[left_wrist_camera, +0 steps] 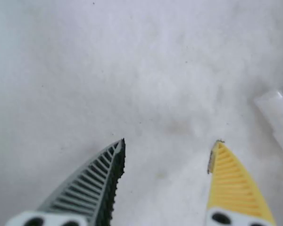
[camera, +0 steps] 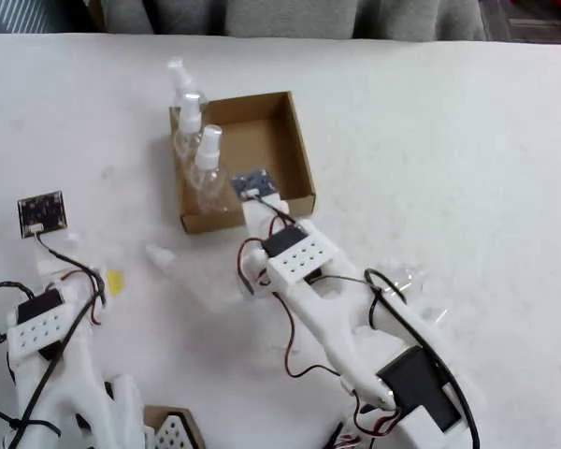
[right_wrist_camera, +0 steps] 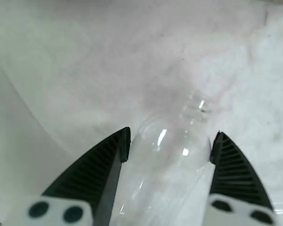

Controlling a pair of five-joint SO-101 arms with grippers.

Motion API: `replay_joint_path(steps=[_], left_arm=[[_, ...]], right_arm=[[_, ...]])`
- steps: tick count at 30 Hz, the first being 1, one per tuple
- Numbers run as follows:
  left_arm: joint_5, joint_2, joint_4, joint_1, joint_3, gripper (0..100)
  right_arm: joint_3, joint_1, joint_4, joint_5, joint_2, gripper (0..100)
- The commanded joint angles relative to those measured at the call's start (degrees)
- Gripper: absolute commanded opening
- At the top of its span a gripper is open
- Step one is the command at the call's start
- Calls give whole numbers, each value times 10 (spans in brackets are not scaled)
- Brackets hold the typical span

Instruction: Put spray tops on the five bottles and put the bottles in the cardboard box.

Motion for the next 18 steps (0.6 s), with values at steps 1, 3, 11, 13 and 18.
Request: replay_joint_path(steps=[1, 3, 11, 13, 18], left_arm=[[-5, -20, -12, 7, -3, 279], [-5, -20, -12, 7, -3, 279], [-6, -20, -12, 7, -3, 279], [-6, -20, -12, 7, -3, 279], [-6, -20, -12, 7, -3, 279]], right_arm=[[-2, 8, -7, -6, -22, 248], [-3, 8, -7, -6, -22, 248], [-4, 3, 10, 85, -50, 248], [-4, 5, 24, 121, -62, 248], [-4, 8, 49, 147, -101, 248]])
